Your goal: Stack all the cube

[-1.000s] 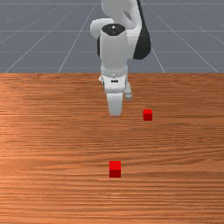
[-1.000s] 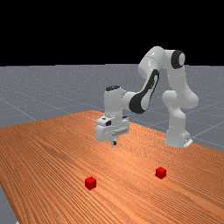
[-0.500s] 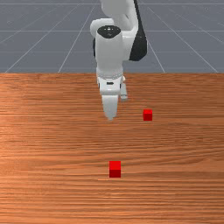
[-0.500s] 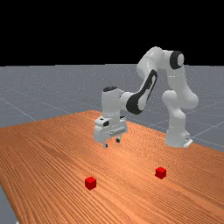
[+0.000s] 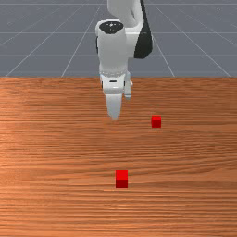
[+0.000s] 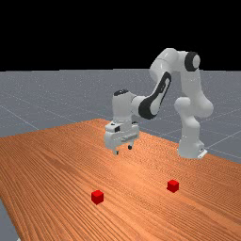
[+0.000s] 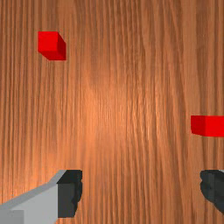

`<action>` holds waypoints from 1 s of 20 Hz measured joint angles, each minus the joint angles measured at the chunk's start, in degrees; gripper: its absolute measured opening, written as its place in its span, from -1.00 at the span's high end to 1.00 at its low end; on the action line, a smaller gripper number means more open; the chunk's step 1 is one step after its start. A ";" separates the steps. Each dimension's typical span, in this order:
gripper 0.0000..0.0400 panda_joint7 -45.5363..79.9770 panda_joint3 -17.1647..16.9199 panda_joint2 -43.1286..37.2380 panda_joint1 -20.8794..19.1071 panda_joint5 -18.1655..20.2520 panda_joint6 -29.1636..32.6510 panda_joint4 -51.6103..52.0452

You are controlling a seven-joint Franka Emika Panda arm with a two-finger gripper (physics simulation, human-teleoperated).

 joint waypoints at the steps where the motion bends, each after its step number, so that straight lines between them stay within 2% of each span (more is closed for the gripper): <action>1: -1.00 0.74 -0.21 2.25 0.28 -0.82 -1.97 3.56; 3: -1.00 1.65 -0.56 6.72 0.74 -1.81 -3.76 10.49; 4: -1.00 1.02 -0.23 9.86 0.41 -0.99 -6.82 15.79; 5: -1.00 2.21 -0.85 11.44 1.09 -2.42 -6.72 18.14; 6: -1.00 0.29 -0.11 13.14 0.36 -1.20 -7.80 20.90; 8: -1.00 1.17 -0.25 16.56 0.50 -1.13 -11.08 26.76; 10: -1.00 0.85 0.00 18.53 0.27 -0.67 -11.49 29.84; 14: -1.00 -0.14 0.04 25.59 0.36 -1.32 -16.52 42.03; 19: -1.00 -0.56 0.10 37.90 0.42 -1.45 -25.89 63.79; 20: -1.00 -0.66 0.11 41.70 0.45 -1.47 -29.00 70.79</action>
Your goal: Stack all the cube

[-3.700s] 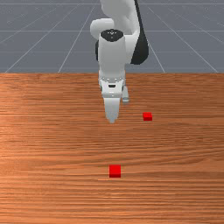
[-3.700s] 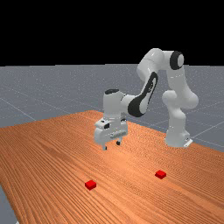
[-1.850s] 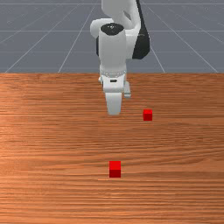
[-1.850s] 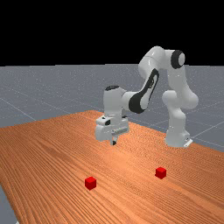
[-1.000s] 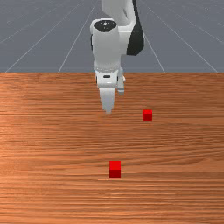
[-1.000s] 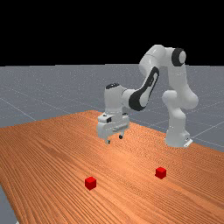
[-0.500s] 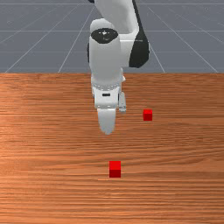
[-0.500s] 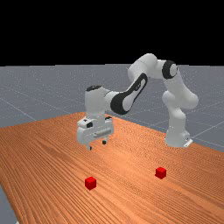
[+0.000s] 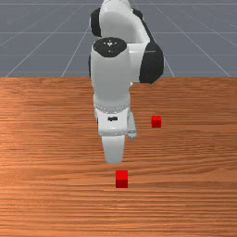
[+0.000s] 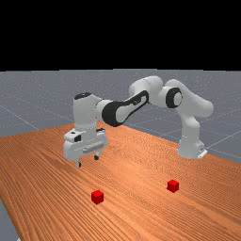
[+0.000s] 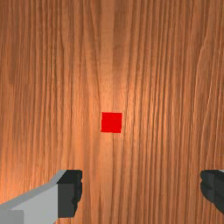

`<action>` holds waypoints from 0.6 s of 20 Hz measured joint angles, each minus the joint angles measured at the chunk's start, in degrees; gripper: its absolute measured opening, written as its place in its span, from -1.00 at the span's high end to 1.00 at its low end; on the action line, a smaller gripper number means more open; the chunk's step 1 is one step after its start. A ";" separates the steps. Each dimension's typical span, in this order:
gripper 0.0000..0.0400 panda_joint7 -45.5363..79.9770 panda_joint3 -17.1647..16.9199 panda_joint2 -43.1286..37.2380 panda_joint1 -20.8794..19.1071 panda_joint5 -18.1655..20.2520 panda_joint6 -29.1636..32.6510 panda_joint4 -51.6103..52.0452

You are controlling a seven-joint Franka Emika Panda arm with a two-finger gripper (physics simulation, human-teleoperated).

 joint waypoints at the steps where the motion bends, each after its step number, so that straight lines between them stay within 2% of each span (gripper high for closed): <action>1: -1.00 1.29 -0.16 0.16 0.05 0.18 0.09 -0.15; 4: -1.00 1.29 -0.16 0.22 0.04 0.18 0.09 -0.18; 7: -1.00 1.26 -0.17 2.36 0.05 0.18 3.08 -1.16; 8: -1.00 1.29 -0.17 7.15 0.07 0.15 0.75 5.48; 12: -1.00 1.23 -0.16 5.03 0.04 0.21 9.84 -4.35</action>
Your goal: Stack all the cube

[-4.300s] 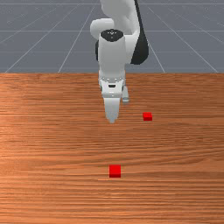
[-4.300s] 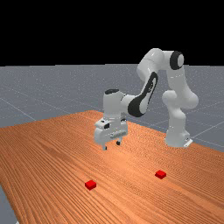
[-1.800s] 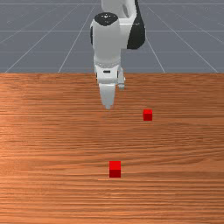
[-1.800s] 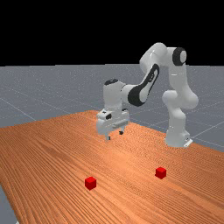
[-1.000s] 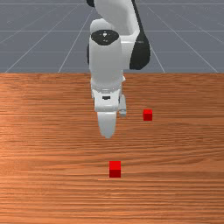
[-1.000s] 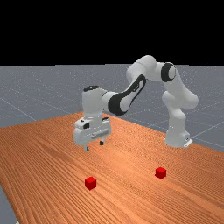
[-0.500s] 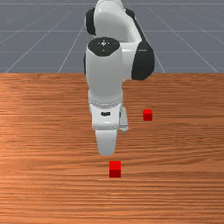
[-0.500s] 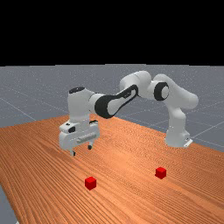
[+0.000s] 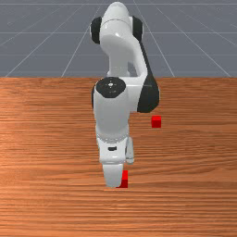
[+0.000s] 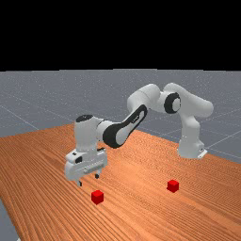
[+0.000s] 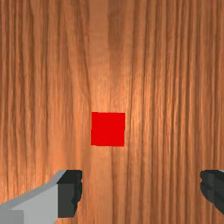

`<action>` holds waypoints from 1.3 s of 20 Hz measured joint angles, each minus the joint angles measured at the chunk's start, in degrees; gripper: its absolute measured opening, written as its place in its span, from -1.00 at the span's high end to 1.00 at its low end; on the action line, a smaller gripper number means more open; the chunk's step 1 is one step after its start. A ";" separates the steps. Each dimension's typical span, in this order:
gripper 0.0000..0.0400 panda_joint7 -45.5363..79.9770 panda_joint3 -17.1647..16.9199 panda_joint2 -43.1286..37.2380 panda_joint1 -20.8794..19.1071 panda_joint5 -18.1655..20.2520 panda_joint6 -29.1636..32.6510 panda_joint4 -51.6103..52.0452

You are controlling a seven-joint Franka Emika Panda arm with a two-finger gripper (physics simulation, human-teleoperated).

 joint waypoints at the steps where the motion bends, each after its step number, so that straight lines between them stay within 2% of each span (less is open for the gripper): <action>1: -1.00 0.24 -0.03 -0.43 0.12 -0.01 1.16 -1.33; 4: -1.00 1.71 -0.05 1.11 0.97 0.00 -1.79 1.82; 10: -1.00 3.24 0.19 2.24 2.77 -0.14 -3.42 4.10; 11: -1.00 3.25 0.25 4.10 2.90 -0.13 -5.27 7.51; 12: -1.00 3.24 0.27 4.53 2.94 -0.13 -4.95 7.71; 13: -1.00 3.23 0.25 2.55 2.94 -0.14 -1.96 3.30; 26: -1.00 3.78 0.42 7.98 3.79 -0.17 -0.95 7.79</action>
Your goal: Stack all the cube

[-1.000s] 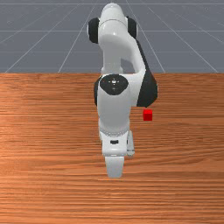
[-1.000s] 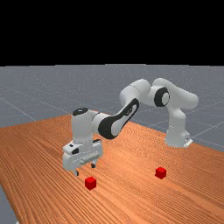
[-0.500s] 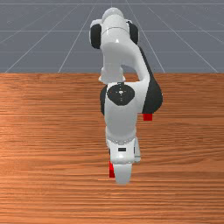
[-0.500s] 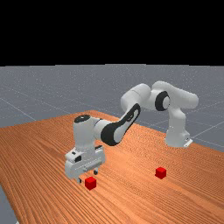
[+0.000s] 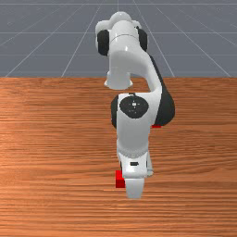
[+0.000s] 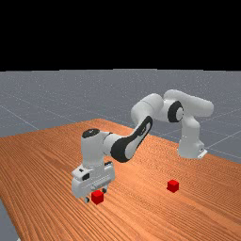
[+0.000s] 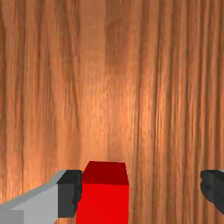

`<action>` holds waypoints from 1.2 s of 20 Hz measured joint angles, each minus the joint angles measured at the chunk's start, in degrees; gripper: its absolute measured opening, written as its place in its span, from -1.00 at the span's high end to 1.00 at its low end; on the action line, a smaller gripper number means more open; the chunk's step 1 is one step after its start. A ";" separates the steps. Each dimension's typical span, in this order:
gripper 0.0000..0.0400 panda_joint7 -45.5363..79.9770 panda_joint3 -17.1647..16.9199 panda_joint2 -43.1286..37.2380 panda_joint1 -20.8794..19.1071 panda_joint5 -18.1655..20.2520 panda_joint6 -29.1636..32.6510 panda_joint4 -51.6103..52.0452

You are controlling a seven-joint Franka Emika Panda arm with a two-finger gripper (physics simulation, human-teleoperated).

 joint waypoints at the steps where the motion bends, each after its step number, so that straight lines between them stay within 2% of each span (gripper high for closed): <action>1: -1.00 -0.06 0.43 0.79 -0.27 0.53 0.28 0.50; 6: -1.00 0.28 0.03 1.09 -0.04 0.15 3.40 -1.60; 10: -1.00 0.28 0.01 -2.48 -0.04 0.14 7.47 -8.22; 12: -1.00 0.29 0.01 -3.48 -0.04 0.14 7.40 -9.08; 15: -1.00 0.24 -0.25 -2.41 -0.07 -0.12 4.12 -5.91; 24: -1.00 0.15 -0.50 -0.79 -0.24 -0.26 4.94 -3.21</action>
